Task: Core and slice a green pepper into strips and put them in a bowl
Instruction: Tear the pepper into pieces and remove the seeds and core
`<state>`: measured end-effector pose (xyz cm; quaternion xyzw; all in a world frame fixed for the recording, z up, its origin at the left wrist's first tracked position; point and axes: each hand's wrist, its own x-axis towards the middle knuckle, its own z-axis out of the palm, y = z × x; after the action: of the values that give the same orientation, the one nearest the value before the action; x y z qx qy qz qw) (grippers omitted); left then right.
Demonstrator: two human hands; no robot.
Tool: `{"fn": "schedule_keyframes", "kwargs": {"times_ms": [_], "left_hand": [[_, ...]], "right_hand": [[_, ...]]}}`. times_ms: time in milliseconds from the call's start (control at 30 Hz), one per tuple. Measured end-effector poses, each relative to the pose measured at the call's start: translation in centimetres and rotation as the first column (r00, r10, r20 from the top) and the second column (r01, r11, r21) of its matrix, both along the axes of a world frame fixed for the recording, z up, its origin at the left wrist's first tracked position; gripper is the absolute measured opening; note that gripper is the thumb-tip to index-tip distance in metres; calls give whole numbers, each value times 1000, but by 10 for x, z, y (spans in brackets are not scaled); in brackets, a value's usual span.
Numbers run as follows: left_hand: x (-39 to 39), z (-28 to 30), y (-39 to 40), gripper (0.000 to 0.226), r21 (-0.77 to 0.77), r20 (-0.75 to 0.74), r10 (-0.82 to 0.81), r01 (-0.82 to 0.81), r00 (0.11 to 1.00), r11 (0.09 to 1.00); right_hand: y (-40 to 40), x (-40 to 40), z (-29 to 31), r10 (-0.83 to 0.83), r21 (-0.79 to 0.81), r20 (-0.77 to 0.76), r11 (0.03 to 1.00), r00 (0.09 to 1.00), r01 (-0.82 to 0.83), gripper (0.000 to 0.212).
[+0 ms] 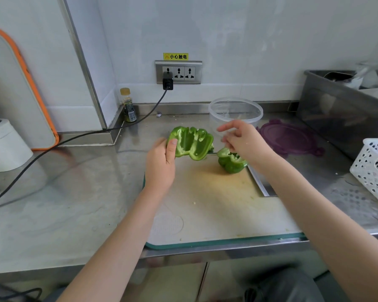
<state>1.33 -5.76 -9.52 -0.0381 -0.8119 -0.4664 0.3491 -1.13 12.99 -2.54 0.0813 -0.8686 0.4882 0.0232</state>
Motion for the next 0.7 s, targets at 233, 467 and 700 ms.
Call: {"fn": "schedule_keyframes", "kwargs": {"times_ms": [233, 467, 700], "left_hand": [[2, 5, 2, 33, 52, 9, 30, -31, 999, 998], [-4, 26, 10, 35, 265, 232, -269, 206, 935, 942], [-43, 33, -6, 57, -316, 5, 61, -57, 998, 947]], "right_hand": [[-17, 17, 5, 472, -350, 240, 857, 848, -378, 43], [-22, -12, 10, 376, -136, -51, 915, 925, -380, 47], [-13, -29, 12, 273, 312, -215, 929, 938, -199, 93]]}}
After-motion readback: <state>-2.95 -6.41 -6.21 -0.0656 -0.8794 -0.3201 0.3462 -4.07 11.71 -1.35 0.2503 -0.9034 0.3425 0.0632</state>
